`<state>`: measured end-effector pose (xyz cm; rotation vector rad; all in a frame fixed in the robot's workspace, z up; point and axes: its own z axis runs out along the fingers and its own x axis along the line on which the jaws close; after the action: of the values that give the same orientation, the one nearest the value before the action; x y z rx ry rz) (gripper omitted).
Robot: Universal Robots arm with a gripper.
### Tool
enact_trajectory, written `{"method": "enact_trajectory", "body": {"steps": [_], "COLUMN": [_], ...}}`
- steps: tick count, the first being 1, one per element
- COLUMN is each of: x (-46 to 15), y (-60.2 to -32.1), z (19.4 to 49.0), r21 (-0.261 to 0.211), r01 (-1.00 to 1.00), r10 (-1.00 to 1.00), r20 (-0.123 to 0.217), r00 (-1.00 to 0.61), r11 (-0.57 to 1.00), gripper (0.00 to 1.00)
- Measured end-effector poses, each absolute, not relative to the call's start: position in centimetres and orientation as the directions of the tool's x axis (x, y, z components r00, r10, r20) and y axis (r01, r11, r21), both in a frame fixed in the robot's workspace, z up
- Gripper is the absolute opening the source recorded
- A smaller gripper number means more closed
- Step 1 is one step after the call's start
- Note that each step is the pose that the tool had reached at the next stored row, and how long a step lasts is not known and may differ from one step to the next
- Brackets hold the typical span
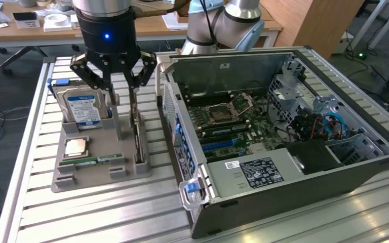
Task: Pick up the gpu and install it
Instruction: 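Pick up the gpu and move the gpu toward the slot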
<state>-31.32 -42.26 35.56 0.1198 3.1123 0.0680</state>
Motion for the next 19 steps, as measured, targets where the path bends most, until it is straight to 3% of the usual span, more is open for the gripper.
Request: {"method": "enact_trajectory", "body": {"steps": [19], "x": [-30.8], "y": [-42.3], "z": [33.9], "r21": [0.045], "r01": [0.076], "r10": [0.077], "r20": [-0.024], "r00": [-0.997], "r11": [0.996], "gripper": [0.42]}}
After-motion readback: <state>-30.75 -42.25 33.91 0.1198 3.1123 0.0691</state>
